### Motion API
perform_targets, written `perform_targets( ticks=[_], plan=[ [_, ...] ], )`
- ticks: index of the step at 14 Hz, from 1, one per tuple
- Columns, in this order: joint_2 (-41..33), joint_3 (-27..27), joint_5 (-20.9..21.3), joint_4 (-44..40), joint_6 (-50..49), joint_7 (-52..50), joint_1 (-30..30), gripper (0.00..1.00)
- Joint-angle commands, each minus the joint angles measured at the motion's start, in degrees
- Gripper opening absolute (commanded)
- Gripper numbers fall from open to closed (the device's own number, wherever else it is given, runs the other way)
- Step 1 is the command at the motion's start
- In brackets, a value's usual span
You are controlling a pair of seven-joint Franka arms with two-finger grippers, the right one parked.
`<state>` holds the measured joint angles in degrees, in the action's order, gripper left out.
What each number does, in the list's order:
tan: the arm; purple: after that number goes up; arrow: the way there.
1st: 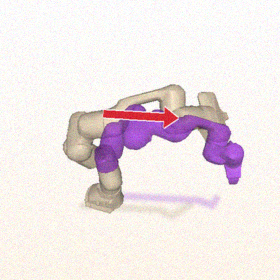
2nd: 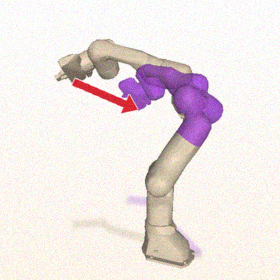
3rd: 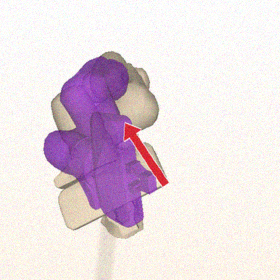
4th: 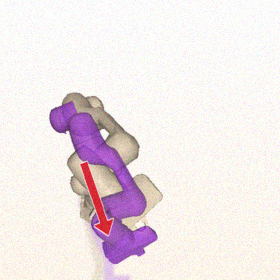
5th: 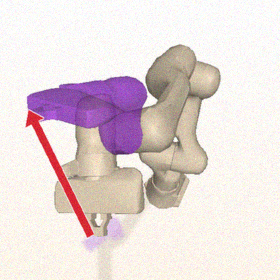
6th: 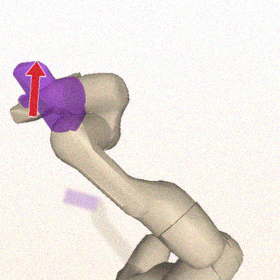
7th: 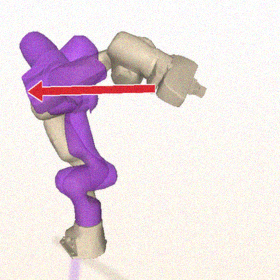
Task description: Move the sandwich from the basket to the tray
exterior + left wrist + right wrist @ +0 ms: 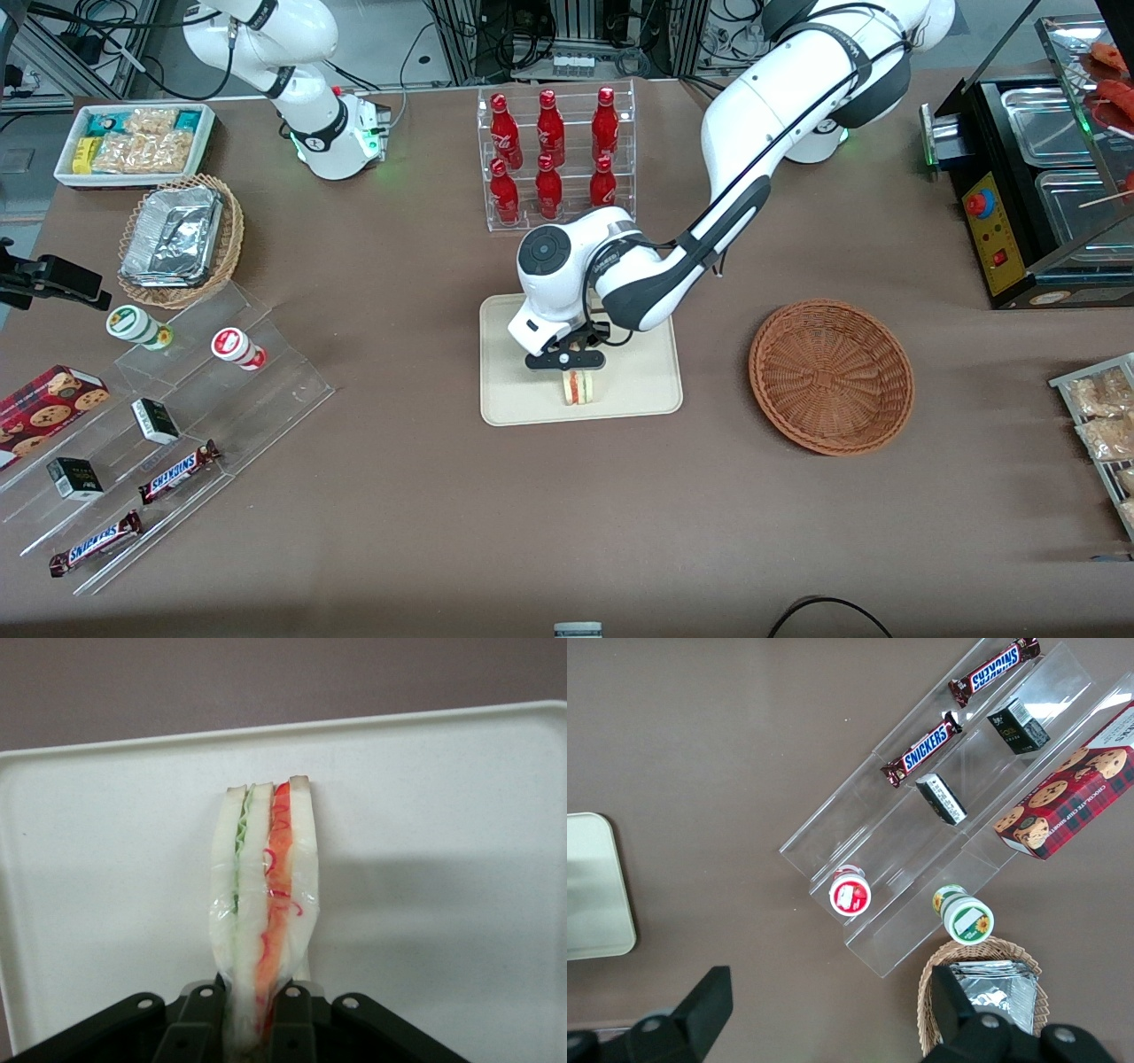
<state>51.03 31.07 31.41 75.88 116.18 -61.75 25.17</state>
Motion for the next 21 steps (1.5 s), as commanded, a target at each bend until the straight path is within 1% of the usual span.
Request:
perform_targets(
  ticks=[1, 2, 3, 5, 8, 11, 14, 15, 17, 18, 21],
  plan=[
    [0.91, -0.57, 0.67, -1.96, -0.25, -2.58, 1.63, 0.2],
    [0.74, -0.57, 0.67, -2.05, -0.33, -3.2, 1.63, 0.93],
    [0.22, -0.57, 0.67, -2.05, -0.68, -3.29, 1.63, 1.0],
    [-1.53, -0.39, 0.23, -2.14, -1.56, -3.56, 1.55, 1.0],
    [-7.59, -0.31, -2.31, -2.23, -6.99, -3.64, 1.28, 1.0],
    [-16.11, -0.74, -7.23, -2.32, -12.54, -3.56, 0.15, 1.0],
    [-23.84, -0.66, -13.73, -2.05, -16.92, -2.34, -7.65, 1.0],
    [-26.05, -0.66, -14.44, -2.05, -19.73, -1.2, -10.12, 1.0],
    [-29.83, -0.57, -15.24, -2.05, -25.18, 5.81, -14.16, 1.0],
    [-31.41, -0.57, -16.63, -1.96, -27.38, 9.94, -16.71, 1.0],
    [-36.07, -0.57, -17.79, -0.57, -31.35, 23.04, -22.96, 1.0]
  ],
)
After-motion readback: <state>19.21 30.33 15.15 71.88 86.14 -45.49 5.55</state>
